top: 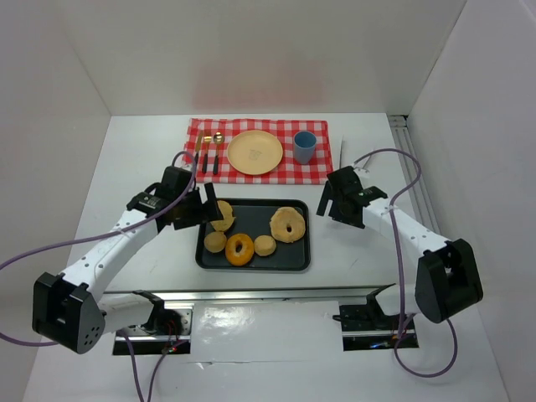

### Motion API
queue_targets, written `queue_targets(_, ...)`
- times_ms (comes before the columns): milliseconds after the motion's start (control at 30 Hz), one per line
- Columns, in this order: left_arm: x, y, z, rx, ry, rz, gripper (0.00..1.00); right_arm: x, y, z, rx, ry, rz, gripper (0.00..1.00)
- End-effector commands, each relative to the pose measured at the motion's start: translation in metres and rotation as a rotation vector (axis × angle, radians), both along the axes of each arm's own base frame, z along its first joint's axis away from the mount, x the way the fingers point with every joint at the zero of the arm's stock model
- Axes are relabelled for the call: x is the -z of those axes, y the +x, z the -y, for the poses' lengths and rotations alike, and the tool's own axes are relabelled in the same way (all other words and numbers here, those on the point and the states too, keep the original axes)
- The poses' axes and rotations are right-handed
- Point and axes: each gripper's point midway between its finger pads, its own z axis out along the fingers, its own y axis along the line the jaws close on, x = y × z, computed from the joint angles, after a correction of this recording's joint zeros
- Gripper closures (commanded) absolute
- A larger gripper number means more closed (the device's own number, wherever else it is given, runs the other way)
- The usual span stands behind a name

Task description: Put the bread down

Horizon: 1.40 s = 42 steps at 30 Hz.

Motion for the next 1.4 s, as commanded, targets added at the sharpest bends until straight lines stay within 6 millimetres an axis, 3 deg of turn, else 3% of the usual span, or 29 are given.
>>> queue_targets(0,-0.017,0.012,0.003,-0.01,-0.019,0.044,0.01,-0.019,0.009,0.0,0.014,0.037,0.104,0.0)
queue_targets(233,-0.025,0.014,0.006,0.038,-0.021,0.081,0.02,-0.029,0.007,0.007,-0.001,0.047,0.139,0.0)
queue_targets(367,-0.03,0.018,0.006,0.033,-0.023,0.107,0.02,-0.03,0.014,0.023,0.007,0.014,0.142,0.0)
queue_targets(567,-0.031,0.017,0.005,0.089,0.018,0.09,0.02,-0.043,0.054,0.037,0.016,-0.012,0.216,0.0)
queue_targets(967,-0.024,0.028,0.015,0.148,0.018,0.058,0.02,-0.012,0.152,0.048,0.014,-0.017,0.224,0.0)
queue_targets(1067,-0.02,0.027,0.015,0.149,0.019,0.055,0.02,0.003,0.173,0.064,0.073,-0.057,0.202,0.0)
queue_targets(1233,-0.014,0.028,0.016,0.142,0.02,0.032,0.02,0.025,0.188,0.081,0.134,-0.103,0.185,0.0)
queue_targets(1367,-0.014,0.028,0.016,0.134,0.015,0.029,0.02,0.033,0.2,0.09,0.146,-0.113,0.168,0.08)
